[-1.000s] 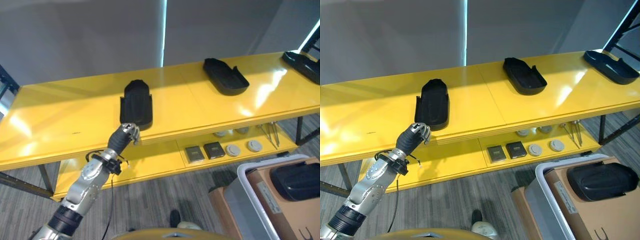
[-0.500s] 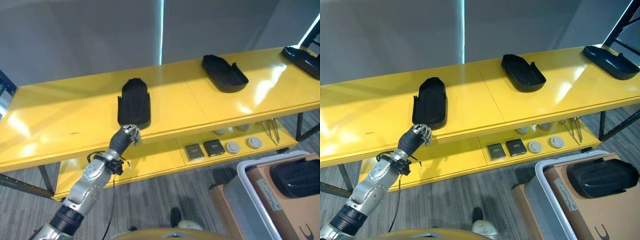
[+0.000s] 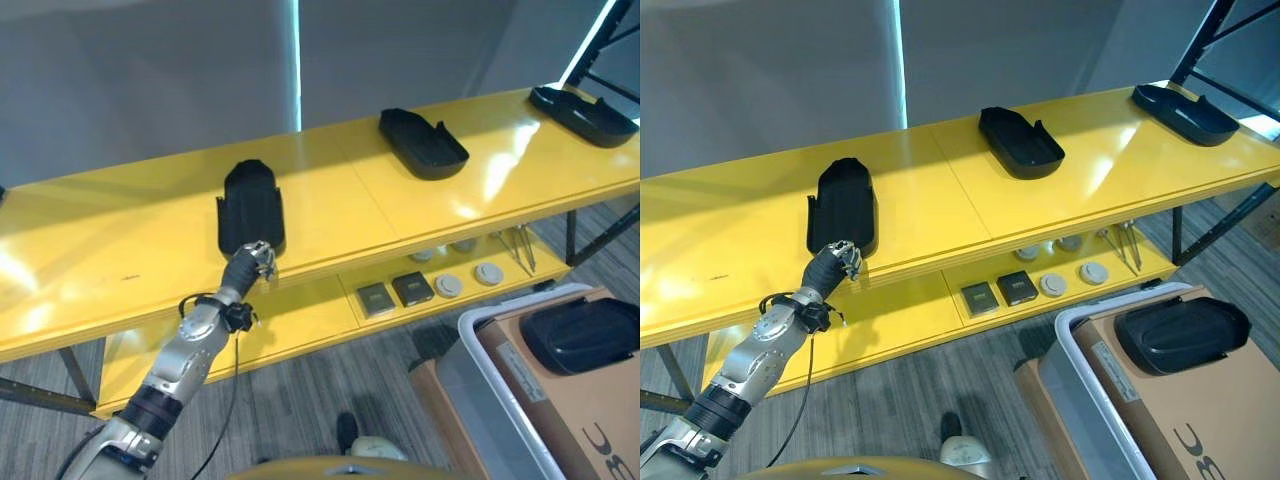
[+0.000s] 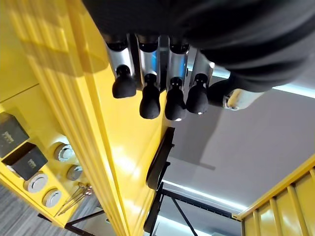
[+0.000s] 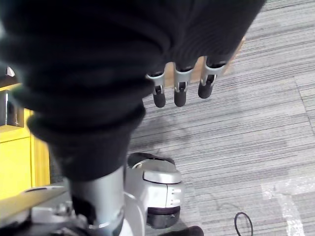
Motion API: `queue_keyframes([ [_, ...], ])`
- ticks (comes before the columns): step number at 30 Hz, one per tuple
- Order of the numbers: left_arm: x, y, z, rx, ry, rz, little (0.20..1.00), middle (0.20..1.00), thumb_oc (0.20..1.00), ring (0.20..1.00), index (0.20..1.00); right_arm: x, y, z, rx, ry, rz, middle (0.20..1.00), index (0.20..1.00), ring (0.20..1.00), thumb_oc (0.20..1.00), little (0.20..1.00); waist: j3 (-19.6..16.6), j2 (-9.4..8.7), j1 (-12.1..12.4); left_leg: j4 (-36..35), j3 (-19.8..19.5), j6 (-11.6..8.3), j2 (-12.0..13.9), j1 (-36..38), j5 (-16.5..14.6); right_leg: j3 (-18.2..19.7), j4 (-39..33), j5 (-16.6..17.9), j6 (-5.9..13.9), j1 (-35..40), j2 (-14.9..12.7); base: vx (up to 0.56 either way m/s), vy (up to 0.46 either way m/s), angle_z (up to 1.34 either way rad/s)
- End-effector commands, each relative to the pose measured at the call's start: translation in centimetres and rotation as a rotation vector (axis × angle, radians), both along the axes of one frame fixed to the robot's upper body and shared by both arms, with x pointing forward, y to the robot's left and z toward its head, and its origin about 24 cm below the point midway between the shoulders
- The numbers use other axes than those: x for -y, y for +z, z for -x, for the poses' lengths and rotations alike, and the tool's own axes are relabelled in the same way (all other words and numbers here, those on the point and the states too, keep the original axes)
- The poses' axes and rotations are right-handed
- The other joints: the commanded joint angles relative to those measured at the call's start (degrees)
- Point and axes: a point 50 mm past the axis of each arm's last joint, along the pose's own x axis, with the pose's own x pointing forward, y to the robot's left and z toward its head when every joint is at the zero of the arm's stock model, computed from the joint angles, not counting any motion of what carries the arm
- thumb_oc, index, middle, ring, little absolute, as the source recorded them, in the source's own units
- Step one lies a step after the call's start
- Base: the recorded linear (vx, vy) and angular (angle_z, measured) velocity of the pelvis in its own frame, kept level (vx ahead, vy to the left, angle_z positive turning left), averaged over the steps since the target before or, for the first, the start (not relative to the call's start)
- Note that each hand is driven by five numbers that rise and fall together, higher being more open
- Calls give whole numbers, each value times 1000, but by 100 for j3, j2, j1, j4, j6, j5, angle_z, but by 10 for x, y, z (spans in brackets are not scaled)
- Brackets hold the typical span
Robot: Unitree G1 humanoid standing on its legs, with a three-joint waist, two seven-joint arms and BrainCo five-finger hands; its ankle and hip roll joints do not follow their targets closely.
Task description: Move parts from the plastic box to the shelf.
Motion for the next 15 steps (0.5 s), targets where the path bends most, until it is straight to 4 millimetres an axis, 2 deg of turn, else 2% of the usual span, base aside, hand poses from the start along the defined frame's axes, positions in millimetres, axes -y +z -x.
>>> queue_keyframes([
  [1,8,23,-16,107,4,-10,200,200,200,200,200,2,-1,3,-31,53,-1,1000,1000,1000,1000,1000,-109,-121,-42,13,-324,110,91,-299,-118,139,116,-471,529,303,-165,0,0,0],
  [15,-6,-1,-25,21,121,-77,200,200,200,200,200,5,0,2,-42,73,4,1000,1000,1000,1000,1000,-88,-110,-121,45,-282,111,112,-266,-121,197,149,-512,510,310,-146,4,2,-1],
])
